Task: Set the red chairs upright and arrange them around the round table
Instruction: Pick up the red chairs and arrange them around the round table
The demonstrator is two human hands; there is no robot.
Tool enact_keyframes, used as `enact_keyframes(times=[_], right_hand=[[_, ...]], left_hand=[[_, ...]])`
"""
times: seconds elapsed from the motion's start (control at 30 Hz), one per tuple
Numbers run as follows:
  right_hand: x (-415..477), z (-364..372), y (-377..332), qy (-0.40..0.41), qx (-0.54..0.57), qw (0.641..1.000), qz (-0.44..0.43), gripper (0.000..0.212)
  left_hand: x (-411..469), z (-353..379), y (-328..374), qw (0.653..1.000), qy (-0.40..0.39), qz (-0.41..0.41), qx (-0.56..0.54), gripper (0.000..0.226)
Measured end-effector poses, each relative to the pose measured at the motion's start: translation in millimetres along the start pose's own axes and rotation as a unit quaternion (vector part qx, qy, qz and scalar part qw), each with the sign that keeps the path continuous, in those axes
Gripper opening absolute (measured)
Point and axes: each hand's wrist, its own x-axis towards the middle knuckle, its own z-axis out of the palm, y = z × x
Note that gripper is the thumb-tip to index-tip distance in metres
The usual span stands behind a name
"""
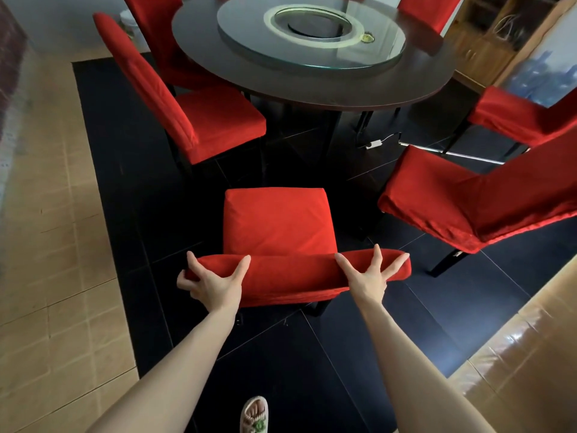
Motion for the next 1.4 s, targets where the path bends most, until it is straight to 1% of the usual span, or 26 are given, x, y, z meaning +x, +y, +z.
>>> enact_keyframes(times=[0.13, 0.33, 0.8, 1.13, 1.4], right_hand=[[2, 1, 1, 0.007, 0.005, 1.000, -0.004, 0.103], [4, 8, 0, 0.008, 0.008, 1.000, -0.008, 0.102], [19, 57, -33, 0.051, 0.029, 0.998, 0.018, 0.101], [13, 71, -47, 0.072, 0.023, 0.996, 0.039, 0.099], [13, 107, -72, 0.092, 0.045, 0.994, 0.045, 0.100]], left_hand=[[2, 1, 1, 1.000, -0.002, 0.011, 0.016, 0.107], [11, -1, 7, 0.999, -0.013, 0.016, 0.045, 0.104], [87, 5, 32, 0.996, -0.051, 0.040, 0.068, 0.103], [106, 0, 39, 0.994, -0.075, 0.050, 0.066, 0.104], [163, -2, 57, 0.989, -0.101, 0.066, 0.087, 0.108]])
